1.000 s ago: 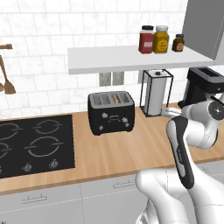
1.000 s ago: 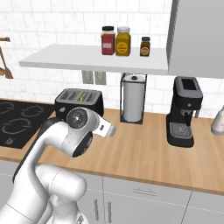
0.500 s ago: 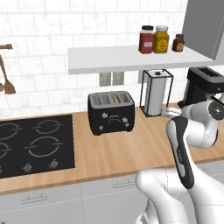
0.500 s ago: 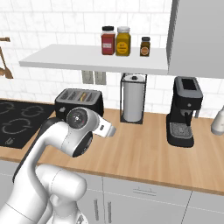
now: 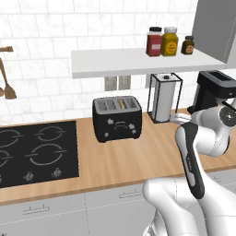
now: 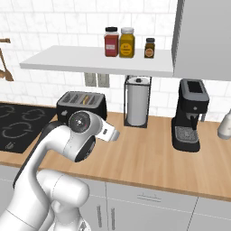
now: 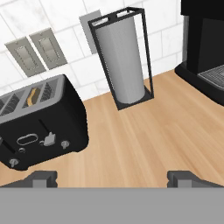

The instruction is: Start the toaster. Once the lever pops up, take the bread to the plate on the dining counter.

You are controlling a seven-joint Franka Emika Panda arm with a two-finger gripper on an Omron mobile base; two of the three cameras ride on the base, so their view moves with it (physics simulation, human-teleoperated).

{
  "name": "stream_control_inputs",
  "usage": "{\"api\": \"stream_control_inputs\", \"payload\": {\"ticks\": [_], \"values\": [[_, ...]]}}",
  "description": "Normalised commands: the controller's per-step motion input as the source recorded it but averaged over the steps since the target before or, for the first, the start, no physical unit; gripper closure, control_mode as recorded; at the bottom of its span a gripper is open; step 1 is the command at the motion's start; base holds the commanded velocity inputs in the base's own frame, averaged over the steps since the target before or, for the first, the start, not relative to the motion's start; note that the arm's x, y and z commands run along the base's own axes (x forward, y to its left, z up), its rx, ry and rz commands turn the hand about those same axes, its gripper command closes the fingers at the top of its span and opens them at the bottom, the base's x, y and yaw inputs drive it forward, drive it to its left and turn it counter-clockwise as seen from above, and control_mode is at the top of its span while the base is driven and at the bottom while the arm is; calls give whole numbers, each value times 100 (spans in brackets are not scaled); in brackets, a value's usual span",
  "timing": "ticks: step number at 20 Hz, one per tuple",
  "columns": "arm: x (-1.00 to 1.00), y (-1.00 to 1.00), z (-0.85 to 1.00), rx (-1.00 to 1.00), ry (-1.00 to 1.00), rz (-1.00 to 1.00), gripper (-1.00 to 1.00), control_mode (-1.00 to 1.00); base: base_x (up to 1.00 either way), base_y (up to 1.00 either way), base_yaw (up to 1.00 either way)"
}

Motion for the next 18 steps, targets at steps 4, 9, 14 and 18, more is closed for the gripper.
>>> {"api": "stream_control_inputs", "payload": {"ticks": [4,9,14,18], "values": [[0,0,0,0,0,0,-100,-100,0,0,0],[0,0,0,0,0,0,-100,-100,0,0,0],[0,0,0,0,0,0,-100,-100,0,0,0],[0,0,0,0,0,0,-100,-100,0,0,0]]}}
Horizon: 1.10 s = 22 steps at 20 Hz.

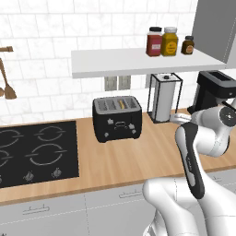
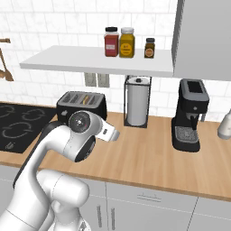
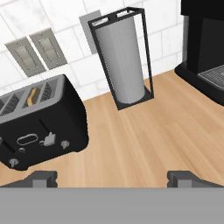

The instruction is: Start the toaster. Once the lever pops up, take the bread to the plate on the dining counter.

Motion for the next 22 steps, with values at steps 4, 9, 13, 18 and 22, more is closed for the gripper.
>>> {"api": "stream_control_inputs", "payload": {"ticks": [4,9,13,18,22], "values": [[0,0,0,0,0,0,-100,-100,0,0,0],[0,0,0,0,0,0,-100,-100,0,0,0],[0,0,0,0,0,0,-100,-100,0,0,0],[0,0,0,0,0,0,-100,-100,0,0,0],[0,0,0,0,0,0,-100,-100,0,0,0]]}}
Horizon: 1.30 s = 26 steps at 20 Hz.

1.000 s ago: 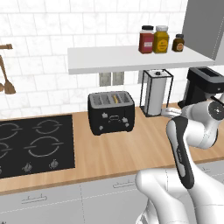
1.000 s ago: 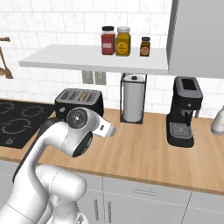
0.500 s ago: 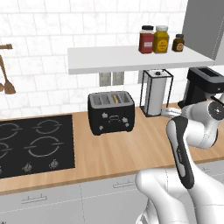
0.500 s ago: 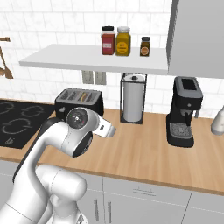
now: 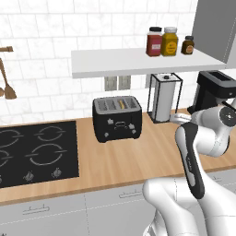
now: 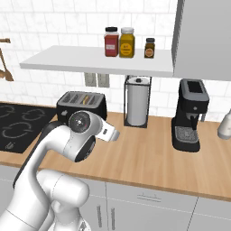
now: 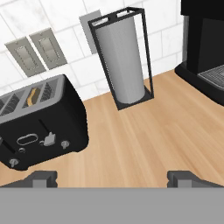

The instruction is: Start the toaster. Once the lever pops up, take the bread to the plate on the dining counter.

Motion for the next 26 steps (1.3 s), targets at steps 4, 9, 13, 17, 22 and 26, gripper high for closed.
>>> {"api": "stream_control_inputs", "payload": {"ticks": [4,9,13,17,22,26], "values": [[0,0,0,0,0,0,-100,-100,0,0,0],[0,0,0,0,0,0,-100,-100,0,0,0],[0,0,0,0,0,0,-100,-100,0,0,0],[0,0,0,0,0,0,-100,-100,0,0,0],[0,0,0,0,0,0,-100,-100,0,0,0],[0,0,0,0,0,0,-100,-100,0,0,0]]}}
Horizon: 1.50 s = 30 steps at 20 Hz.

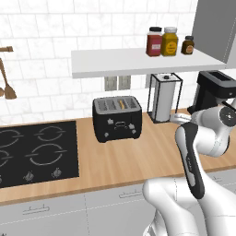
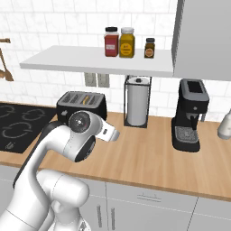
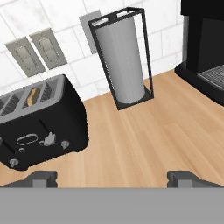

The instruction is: Start the toaster. Once the lever pops up, take the bread to the plate on the dining counter.

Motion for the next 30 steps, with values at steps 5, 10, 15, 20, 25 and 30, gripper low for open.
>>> {"api": "stream_control_inputs", "payload": {"ticks": [5,10,15,20,25,30], "values": [[0,0,0,0,0,0,-100,-100,0,0,0],[0,0,0,0,0,0,-100,-100,0,0,0],[0,0,0,0,0,0,-100,-100,0,0,0],[0,0,0,0,0,0,-100,-100,0,0,0],[0,0,0,0,0,0,-100,-100,0,0,0],[0,0,0,0,0,0,-100,-100,0,0,0]]}}
